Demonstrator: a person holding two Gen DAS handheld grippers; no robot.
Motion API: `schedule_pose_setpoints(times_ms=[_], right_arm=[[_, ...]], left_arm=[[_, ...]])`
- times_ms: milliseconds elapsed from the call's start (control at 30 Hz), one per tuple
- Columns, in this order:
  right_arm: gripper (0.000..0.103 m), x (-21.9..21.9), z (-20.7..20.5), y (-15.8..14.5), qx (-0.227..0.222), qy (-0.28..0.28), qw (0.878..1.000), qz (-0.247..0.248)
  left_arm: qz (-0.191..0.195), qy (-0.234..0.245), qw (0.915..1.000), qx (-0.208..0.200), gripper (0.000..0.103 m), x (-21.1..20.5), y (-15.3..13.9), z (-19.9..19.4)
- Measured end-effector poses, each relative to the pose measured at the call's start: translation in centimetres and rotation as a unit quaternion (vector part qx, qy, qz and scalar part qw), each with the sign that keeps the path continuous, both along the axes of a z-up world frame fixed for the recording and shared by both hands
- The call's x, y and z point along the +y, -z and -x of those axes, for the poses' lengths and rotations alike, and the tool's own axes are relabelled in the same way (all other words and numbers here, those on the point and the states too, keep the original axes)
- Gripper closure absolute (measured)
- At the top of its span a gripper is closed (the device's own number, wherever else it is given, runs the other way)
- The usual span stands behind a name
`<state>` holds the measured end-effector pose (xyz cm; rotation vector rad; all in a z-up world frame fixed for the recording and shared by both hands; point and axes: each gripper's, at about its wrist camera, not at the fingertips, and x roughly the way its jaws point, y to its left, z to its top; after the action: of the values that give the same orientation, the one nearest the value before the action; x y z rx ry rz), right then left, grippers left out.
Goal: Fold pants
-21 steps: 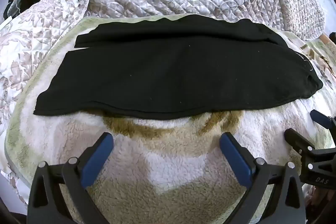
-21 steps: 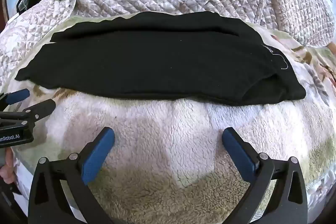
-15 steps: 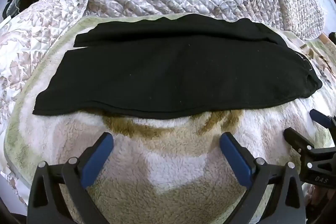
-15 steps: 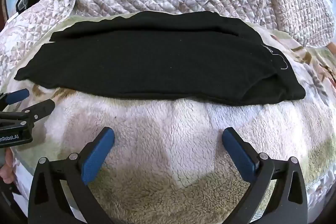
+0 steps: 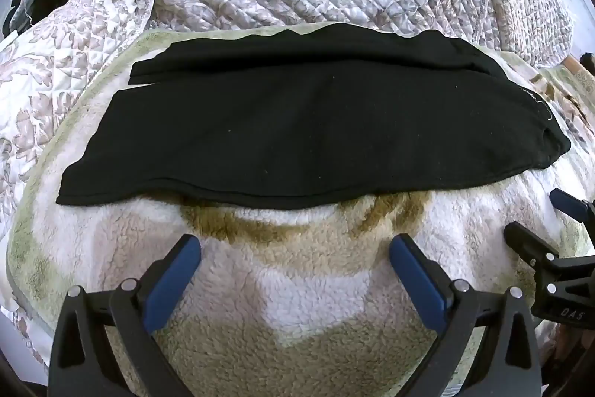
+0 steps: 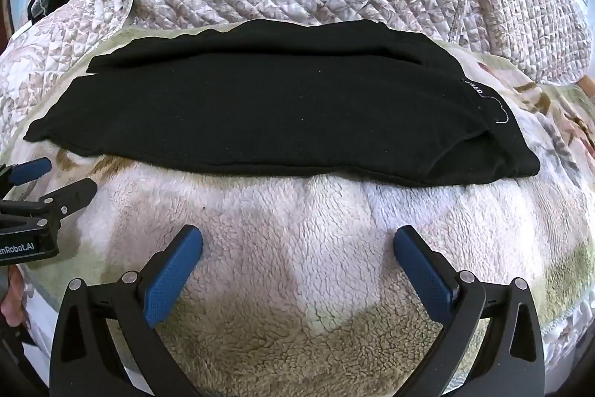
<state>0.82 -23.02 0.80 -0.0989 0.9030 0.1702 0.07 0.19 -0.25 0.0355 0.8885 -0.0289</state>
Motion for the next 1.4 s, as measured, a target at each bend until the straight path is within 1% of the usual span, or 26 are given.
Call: schedule_pose_setpoints(times_ms=[1400], right_arm=[[0.000, -0.04, -0.10, 0.08, 0.000, 0.001, 1.000, 0.001]], left_arm=[[0.001, -0.001, 1.0000, 0.005, 0.000, 0.17, 0.20, -0.16]])
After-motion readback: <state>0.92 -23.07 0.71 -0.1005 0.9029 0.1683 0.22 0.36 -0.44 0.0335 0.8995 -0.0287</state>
